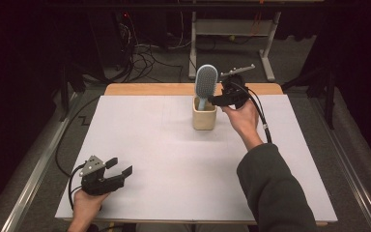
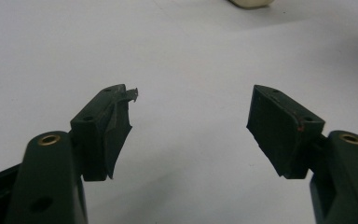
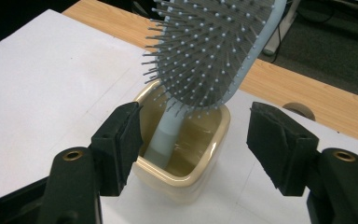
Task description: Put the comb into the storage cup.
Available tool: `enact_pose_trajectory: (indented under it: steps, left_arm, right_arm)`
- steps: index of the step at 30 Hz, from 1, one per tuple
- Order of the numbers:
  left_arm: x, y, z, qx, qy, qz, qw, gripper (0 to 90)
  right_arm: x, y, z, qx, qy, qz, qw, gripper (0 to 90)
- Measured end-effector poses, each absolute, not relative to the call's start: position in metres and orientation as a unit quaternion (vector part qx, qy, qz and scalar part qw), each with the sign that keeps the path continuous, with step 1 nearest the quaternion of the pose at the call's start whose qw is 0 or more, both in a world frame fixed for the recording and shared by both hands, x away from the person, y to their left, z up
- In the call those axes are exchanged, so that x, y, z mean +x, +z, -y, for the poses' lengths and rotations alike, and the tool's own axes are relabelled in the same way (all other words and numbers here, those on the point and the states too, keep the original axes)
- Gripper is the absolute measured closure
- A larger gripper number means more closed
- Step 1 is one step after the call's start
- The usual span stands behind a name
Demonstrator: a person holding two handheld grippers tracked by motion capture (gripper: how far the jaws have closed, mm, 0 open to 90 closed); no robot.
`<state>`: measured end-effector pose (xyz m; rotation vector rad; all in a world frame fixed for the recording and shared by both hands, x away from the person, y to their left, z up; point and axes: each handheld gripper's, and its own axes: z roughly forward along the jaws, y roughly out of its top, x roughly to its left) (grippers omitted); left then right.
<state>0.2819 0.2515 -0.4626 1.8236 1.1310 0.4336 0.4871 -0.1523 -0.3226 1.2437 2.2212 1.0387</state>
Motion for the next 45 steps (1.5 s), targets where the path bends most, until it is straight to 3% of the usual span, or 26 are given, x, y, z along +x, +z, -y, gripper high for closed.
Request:
enact_pose_trajectory:
  steps: [45]
  left_arm:
    - [0.282,-0.462,-0.253,0.732,0.17,-0.461,0.472,30.4]
  right_arm:
    - [0.441,-0.317,0.203,0.439,0.401,-0.771,0.228,32.7]
